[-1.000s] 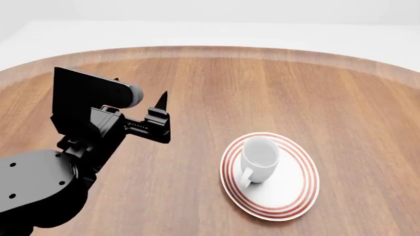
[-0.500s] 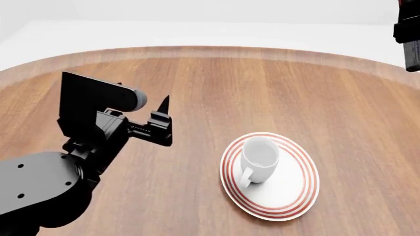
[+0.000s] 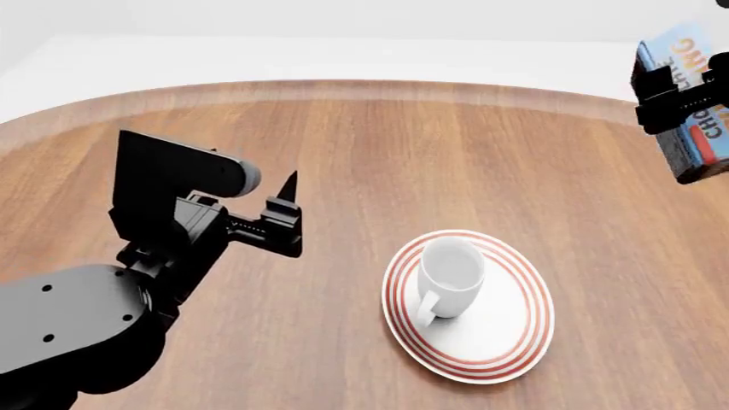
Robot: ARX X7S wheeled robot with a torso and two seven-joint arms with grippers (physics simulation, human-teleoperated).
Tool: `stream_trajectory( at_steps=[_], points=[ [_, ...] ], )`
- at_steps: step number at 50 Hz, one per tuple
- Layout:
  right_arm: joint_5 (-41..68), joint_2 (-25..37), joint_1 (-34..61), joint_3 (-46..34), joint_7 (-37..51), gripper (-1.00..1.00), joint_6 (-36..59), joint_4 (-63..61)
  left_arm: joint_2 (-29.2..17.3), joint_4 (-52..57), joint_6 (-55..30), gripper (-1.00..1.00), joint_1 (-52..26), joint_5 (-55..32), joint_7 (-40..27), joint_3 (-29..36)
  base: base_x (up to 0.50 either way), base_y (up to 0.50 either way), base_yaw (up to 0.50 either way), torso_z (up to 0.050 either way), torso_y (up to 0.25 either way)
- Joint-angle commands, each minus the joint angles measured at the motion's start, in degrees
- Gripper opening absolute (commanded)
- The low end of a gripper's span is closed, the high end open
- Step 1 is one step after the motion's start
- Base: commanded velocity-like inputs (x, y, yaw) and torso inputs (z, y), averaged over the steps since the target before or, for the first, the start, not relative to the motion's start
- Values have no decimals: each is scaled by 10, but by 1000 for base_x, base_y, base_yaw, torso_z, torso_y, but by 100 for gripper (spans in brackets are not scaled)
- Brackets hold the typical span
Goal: Pick up the white mug and put it on the plate, and put the chocolate pudding to the right of the plate.
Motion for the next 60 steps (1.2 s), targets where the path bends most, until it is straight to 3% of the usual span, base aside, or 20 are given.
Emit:
stream_trajectory(
  at_steps=[1,16,28,39,42,60],
  points=[
    [-19,-20,-12,-36,-76,-100,10,15,13,-5,9,100,10,12,17,-10,0,0,0,0,0],
    [18,3,-83,-22,-95,-100,-3,22,13,-9,11,100,15,15,19,-10,0,0,0,0,0],
    [44,-6,-126,32,-40,-100,-28,77,11,-5,11,100,18,15,17,-11,0,0,0,0,1],
    [83,-12,-149,98,-1,-100,-53,129,10,-7,15,100,23,16,18,-12,0,0,0,0,0],
    [125,-10,-171,153,29,-100,-65,142,11,-7,14,100,23,16,18,-12,0,0,0,0,0],
    [93,-11,-198,131,37,-100,-89,182,13,-9,15,100,26,18,19,-13,0,0,0,0,0]
  ],
)
